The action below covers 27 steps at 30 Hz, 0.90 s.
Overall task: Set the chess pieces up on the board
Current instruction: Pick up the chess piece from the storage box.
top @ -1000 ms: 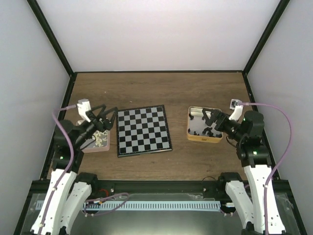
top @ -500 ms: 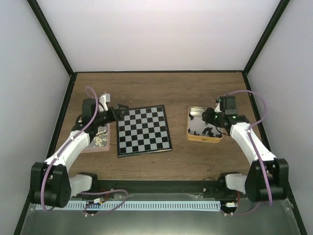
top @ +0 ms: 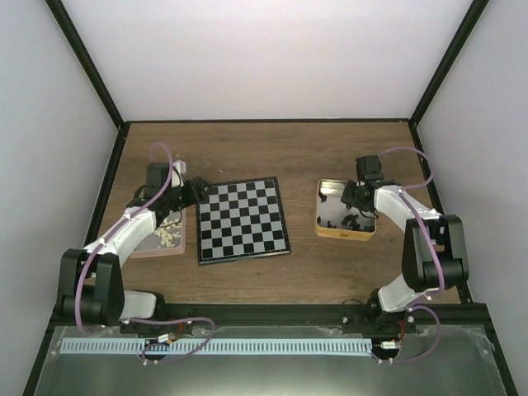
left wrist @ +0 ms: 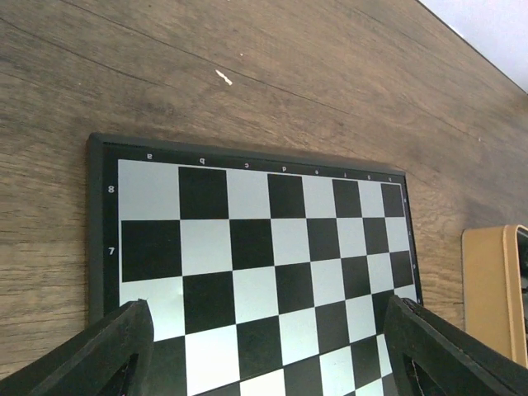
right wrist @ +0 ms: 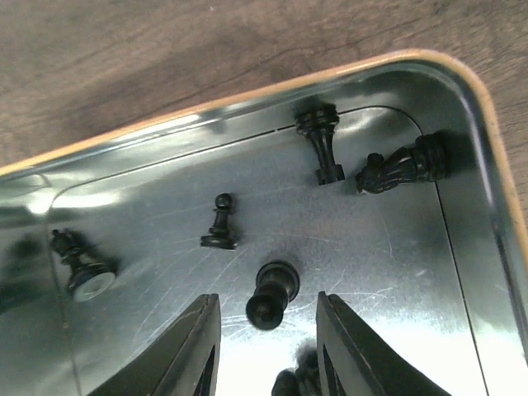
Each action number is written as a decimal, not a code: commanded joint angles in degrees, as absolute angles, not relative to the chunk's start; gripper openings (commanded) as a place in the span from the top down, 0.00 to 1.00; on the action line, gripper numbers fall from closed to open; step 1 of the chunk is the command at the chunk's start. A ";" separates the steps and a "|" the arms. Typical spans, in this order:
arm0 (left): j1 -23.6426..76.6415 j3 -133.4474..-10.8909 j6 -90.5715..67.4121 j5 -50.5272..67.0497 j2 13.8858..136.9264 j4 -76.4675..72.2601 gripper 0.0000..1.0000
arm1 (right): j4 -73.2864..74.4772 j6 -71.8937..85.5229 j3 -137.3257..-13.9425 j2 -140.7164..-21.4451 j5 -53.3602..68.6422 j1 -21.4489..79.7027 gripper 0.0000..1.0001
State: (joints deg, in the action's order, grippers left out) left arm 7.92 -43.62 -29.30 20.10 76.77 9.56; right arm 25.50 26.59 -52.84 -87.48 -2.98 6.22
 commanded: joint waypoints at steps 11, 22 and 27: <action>8.12 -45.39 -27.15 18.94 74.33 11.59 0.21 | 23.77 24.43 -56.48 -93.58 -6.19 7.08 0.93; 8.16 -47.68 -25.57 17.98 72.03 14.66 0.21 | 28.47 25.22 -58.84 -86.20 -9.65 10.77 0.99; 8.17 -50.78 -23.84 16.03 69.82 17.13 0.21 | 30.06 25.93 -60.70 -79.99 -7.53 14.98 0.99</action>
State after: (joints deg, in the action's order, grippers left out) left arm 7.92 -47.53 -26.13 17.98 72.58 15.35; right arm 28.29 24.93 -56.88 -85.23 -7.97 11.53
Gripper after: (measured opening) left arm 0.788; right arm 0.088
